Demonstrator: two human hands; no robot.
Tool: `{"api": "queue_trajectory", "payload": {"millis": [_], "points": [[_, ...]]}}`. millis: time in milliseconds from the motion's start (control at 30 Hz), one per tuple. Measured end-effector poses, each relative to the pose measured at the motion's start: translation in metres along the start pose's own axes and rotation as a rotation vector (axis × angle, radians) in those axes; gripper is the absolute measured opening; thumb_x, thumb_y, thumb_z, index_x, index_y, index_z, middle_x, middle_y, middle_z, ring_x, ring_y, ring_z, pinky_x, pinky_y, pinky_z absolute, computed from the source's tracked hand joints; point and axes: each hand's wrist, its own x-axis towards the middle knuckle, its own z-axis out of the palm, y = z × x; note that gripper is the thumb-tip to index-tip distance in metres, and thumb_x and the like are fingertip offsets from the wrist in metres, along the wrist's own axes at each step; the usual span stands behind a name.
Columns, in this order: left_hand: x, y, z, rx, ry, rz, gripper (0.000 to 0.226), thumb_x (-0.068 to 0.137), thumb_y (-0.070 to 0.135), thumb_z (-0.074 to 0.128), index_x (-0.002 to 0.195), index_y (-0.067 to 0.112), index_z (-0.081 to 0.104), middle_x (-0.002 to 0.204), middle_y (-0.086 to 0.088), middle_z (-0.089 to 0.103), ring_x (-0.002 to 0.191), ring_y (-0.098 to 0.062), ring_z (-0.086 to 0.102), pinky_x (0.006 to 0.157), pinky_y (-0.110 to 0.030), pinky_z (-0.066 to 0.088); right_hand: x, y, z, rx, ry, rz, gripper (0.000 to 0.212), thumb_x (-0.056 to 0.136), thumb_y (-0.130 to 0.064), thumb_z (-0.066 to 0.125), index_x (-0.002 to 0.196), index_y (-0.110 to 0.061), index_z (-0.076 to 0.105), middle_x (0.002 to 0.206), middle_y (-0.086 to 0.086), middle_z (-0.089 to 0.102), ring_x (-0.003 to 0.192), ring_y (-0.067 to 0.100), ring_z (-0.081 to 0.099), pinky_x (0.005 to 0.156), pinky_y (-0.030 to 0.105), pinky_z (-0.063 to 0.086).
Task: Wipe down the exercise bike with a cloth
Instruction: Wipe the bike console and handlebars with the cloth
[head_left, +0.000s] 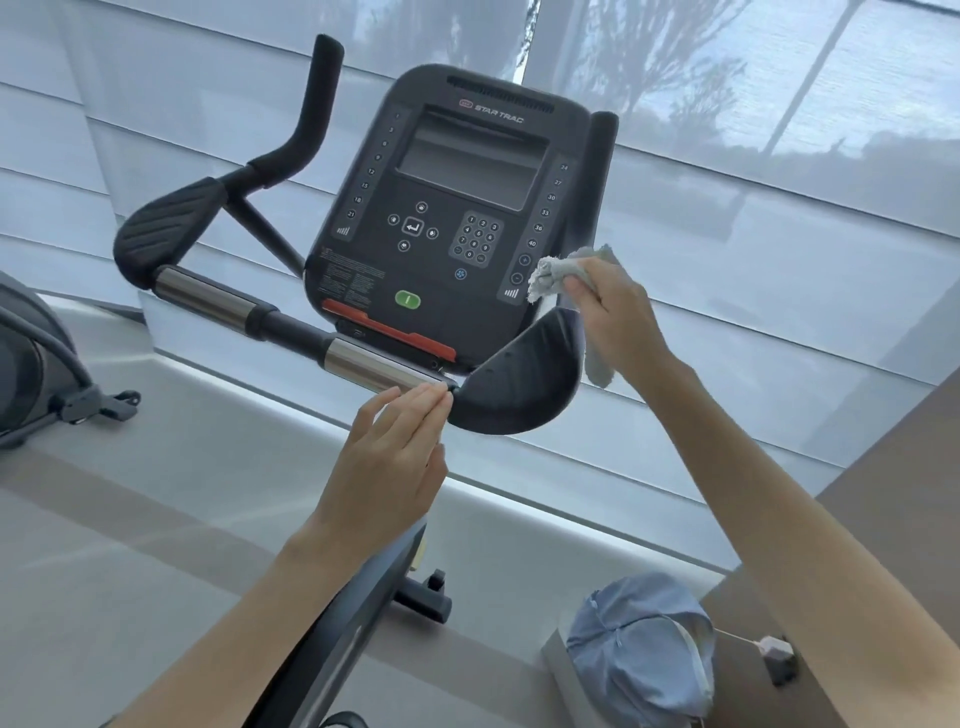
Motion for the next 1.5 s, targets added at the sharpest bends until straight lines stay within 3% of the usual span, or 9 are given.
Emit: {"api": "queue_trajectory", "payload": {"millis": [167,500,867,967,1033,1133,1267,1400,1500], "points": [[-0.001,-0.002,0.001,0.033,-0.004,0.02,0.04,0.091,0.022,0.044,0.118,0.002,0.065,0.123,-0.014,0.064,0.115,-0.026,0.061,0.1,-0.047,0.045,0.02,0.012,0.022,-0.308,-0.377,-0.139,0.024,0.097,-0.01,0.044,0.091,0.0,0.066,0.095,0.011,0.068,0.098,0.031,0.05,0.097,0.04,0.031],[0.0,-0.009,0.005,0.029,0.01,0.039,0.037,0.091,0.023,0.048,0.117,0.006,0.068,0.123,-0.009,0.065,0.118,-0.022,0.059,0.102,-0.045,0.043,0.003,-0.012,0.03,-0.274,-0.398,-0.333,0.022,0.096,-0.013,0.047,0.09,-0.002,0.065,0.087,0.008,0.066,0.09,0.027,0.06,0.083,0.041,0.044],[-0.007,-0.016,-0.001,-0.037,0.179,-0.037,0.026,0.091,0.013,0.046,0.092,0.002,0.07,0.099,-0.012,0.069,0.097,-0.026,0.062,0.102,-0.04,0.04,-0.051,-0.036,0.033,-0.013,-0.429,-0.53,0.022,0.094,-0.008,0.049,0.104,0.001,0.067,0.111,0.009,0.067,0.11,0.024,0.059,0.104,0.036,0.037],[-0.005,-0.013,0.0,-0.049,0.14,-0.048,0.025,0.089,0.015,0.048,0.099,0.002,0.067,0.104,-0.013,0.067,0.104,-0.025,0.057,0.104,-0.038,0.037,-0.055,-0.03,0.011,0.221,-0.418,-0.378,0.022,0.095,-0.009,0.046,0.103,-0.008,0.067,0.105,-0.004,0.069,0.111,0.013,0.058,0.101,0.034,0.041],[-0.003,-0.012,0.001,-0.04,0.088,-0.025,0.031,0.09,0.017,0.048,0.112,0.002,0.064,0.115,-0.012,0.065,0.113,-0.023,0.052,0.107,-0.038,0.035,-0.052,-0.015,-0.009,0.35,-0.23,-0.142,0.023,0.093,-0.011,0.046,0.101,-0.017,0.066,0.089,-0.022,0.068,0.095,0.001,0.062,0.082,0.03,0.046],[0.0,-0.008,0.006,-0.011,-0.003,0.031,0.04,0.091,0.023,0.049,0.125,0.004,0.059,0.127,-0.011,0.06,0.121,-0.022,0.051,0.109,-0.041,0.033,-0.039,0.016,-0.021,0.412,0.103,0.101,0.019,0.09,-0.02,0.045,0.089,-0.027,0.063,0.064,-0.01,0.057,0.062,0.005,0.049,0.062,0.025,0.039],[-0.001,-0.004,0.008,0.003,-0.082,0.021,0.044,0.093,0.025,0.045,0.13,0.004,0.055,0.133,-0.01,0.057,0.126,-0.021,0.048,0.11,-0.041,0.032,-0.034,0.038,0.011,0.409,0.12,0.239,0.017,0.096,-0.009,0.045,0.095,-0.008,0.062,0.085,0.016,0.061,0.078,0.012,0.052,0.075,0.027,0.041],[-0.001,-0.005,0.004,0.01,-0.117,0.028,0.046,0.094,0.028,0.041,0.131,0.004,0.054,0.135,-0.01,0.056,0.127,-0.02,0.047,0.111,-0.039,0.03,-0.047,0.035,0.048,0.574,0.205,0.304,0.026,0.099,-0.013,0.043,0.119,-0.011,0.06,0.121,0.005,0.062,0.116,0.014,0.053,0.102,0.03,0.038],[0.0,-0.002,0.001,-0.007,-0.128,0.02,0.046,0.093,0.025,0.043,0.132,0.003,0.054,0.135,-0.01,0.055,0.128,-0.02,0.046,0.109,-0.042,0.033,-0.057,0.028,0.056,0.647,0.297,0.328,0.027,0.099,-0.015,0.042,0.118,-0.011,0.06,0.121,0.004,0.062,0.117,0.015,0.053,0.105,0.037,0.038]]}}
